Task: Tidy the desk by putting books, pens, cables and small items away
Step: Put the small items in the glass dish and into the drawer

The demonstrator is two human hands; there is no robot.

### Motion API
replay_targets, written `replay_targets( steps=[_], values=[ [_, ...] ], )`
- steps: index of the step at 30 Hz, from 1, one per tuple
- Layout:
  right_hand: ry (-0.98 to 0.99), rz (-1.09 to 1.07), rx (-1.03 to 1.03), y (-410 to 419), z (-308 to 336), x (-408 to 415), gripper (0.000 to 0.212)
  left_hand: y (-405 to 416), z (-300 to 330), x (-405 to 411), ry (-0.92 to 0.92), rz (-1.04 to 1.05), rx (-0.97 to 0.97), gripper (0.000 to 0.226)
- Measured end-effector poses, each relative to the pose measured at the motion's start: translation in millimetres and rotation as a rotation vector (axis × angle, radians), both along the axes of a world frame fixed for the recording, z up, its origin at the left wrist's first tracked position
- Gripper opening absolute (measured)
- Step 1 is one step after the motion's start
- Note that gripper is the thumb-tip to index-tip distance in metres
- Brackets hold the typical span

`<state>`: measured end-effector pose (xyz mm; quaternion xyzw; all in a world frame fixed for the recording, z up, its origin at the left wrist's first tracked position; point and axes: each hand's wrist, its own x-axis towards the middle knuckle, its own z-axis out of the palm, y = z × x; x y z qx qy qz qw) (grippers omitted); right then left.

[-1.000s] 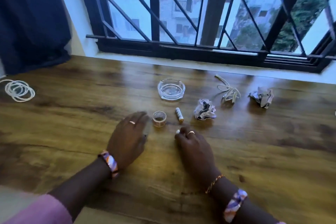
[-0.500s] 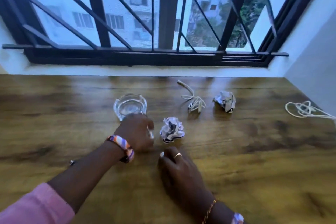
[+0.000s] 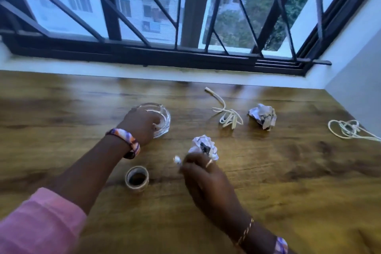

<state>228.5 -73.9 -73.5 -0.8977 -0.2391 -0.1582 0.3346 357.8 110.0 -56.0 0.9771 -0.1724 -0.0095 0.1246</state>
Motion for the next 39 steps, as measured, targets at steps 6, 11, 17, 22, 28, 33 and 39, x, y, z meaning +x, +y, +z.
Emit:
replay_targets(
  steps=[6,11,17,22,28,33,39],
  values=[
    [-0.020,-0.047,-0.087,50.3,39.6,92.8,0.014,17.7,26.3,-54.6,-0.017,0.063,0.156,0.041],
    [0.048,-0.080,-0.365,82.5,27.5,136.0,0.023,12.1,33.6,-115.7,0.005,-0.078,-0.042,0.046],
    [0.070,-0.037,-0.446,79.3,21.6,126.9,0.022,-4.9,10.7,-148.5,0.060,-0.183,-0.032,0.050],
    [-0.025,0.052,-0.138,30.2,41.7,76.8,0.017,-51.5,18.5,-150.8,0.012,-0.231,-0.031,0.063],
    [0.019,-0.286,0.014,-155.2,9.3,-9.7,0.019,-166.9,14.2,-163.6,-0.023,-0.378,-0.166,0.030],
    [0.066,-0.600,-0.338,-307.3,-31.8,-77.5,0.043,-280.0,-36.6,-156.8,0.078,-0.364,-0.152,0.047],
    [0.257,-0.894,-0.346,-414.3,-44.4,-98.6,0.063,-327.9,-58.8,-157.5,-0.050,-0.122,-0.035,0.081]
  ],
)
